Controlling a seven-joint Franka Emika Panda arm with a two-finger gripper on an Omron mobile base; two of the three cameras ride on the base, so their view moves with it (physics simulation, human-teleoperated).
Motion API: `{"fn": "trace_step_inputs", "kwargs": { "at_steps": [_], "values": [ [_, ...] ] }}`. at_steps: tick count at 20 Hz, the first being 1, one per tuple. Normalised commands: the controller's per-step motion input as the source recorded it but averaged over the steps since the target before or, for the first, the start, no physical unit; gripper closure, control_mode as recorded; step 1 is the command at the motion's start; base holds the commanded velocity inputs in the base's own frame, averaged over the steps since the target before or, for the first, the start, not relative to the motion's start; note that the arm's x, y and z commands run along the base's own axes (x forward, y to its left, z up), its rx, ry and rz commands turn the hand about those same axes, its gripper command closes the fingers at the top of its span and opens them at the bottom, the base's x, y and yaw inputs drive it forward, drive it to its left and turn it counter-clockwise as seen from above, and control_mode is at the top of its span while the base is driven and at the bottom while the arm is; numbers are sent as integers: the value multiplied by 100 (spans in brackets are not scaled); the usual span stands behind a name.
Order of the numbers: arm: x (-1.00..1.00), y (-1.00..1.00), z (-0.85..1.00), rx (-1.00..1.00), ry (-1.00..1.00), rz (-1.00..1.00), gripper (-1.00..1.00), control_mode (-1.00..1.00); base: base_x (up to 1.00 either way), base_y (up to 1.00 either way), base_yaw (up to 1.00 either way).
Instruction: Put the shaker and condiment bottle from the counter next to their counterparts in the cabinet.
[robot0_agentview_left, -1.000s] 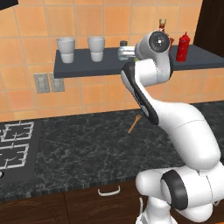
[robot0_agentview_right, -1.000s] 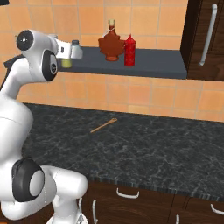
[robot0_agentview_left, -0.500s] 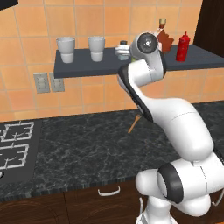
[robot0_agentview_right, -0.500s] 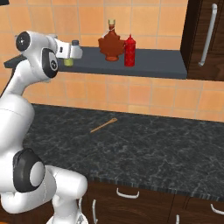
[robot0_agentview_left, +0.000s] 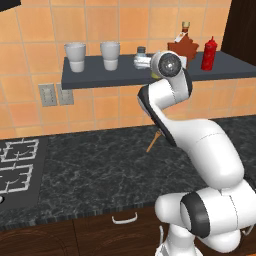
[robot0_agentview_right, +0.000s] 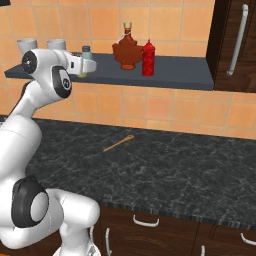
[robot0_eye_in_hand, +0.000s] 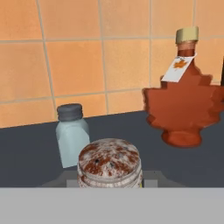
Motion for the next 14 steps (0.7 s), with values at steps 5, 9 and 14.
{"fn": "trace_step_inputs", "kwargs": {
  "at_steps": [5,9,14],
  "values": [
    [15,-5,-2,0,-3,0,100,-100,0,0,0],
    [26,0,0,0,-2,0,100,-100,0,0,0],
    [42,0,-15,0,0,1,100,-100,0,0,0]
  ]
}}
